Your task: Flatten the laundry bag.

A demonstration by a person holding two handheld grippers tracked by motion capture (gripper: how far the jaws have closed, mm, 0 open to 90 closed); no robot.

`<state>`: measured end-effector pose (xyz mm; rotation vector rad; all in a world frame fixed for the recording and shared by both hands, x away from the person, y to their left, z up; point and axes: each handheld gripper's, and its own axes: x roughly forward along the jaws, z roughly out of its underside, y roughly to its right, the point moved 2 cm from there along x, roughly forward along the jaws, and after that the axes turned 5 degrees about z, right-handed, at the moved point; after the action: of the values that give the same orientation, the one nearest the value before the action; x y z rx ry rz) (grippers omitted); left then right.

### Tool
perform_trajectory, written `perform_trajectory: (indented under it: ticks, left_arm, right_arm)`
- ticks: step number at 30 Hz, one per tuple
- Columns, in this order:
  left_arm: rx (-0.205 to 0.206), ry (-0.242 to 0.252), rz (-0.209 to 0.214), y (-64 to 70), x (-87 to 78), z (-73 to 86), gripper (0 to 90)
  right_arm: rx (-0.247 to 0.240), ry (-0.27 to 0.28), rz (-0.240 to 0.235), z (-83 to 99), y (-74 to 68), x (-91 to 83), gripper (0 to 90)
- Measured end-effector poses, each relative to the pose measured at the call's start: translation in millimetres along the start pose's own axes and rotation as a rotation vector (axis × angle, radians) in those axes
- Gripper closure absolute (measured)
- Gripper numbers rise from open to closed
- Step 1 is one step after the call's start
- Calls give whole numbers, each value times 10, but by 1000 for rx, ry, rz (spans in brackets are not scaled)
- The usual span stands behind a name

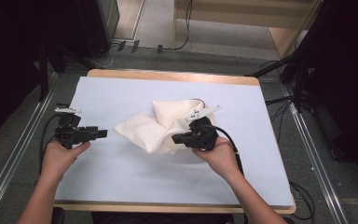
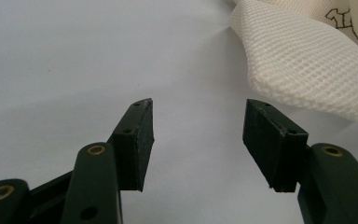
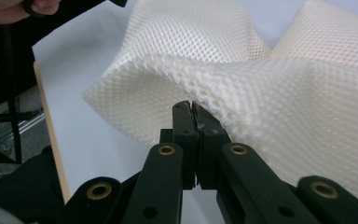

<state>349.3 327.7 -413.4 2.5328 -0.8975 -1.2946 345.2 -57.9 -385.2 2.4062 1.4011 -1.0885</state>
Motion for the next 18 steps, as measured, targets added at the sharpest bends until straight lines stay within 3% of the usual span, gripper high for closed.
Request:
perform_trajectory:
  ticks: [2, 3, 5, 7, 10, 14, 18]
  left_arm:
    - [1, 0, -1, -1, -3, 0, 438]
    - [1, 2, 0, -1, -4, -1, 438]
    - [1, 2, -1, 0, -3, -4, 438]
    - [3, 2, 0, 3, 8, -11, 438]
    - [9, 1, 2, 28, 22, -48, 439]
    - [17, -2, 7, 51, 28, -70, 439]
    - [19, -5, 12, 61, 34, -77, 440]
  right_arm:
    - [-1, 2, 0, -4, -2, -46, 900]
    - [-12, 9, 14, -22, 11, -200, 900]
    - [-14, 12, 19, -28, 24, -242, 900]
    - [-8, 44, 47, -67, 119, -384, 900]
    - [10, 67, 83, -115, 255, -439, 900]
    - [32, 54, 109, -183, 461, -314, 900]
    - [51, 41, 121, -276, 634, -78, 900]
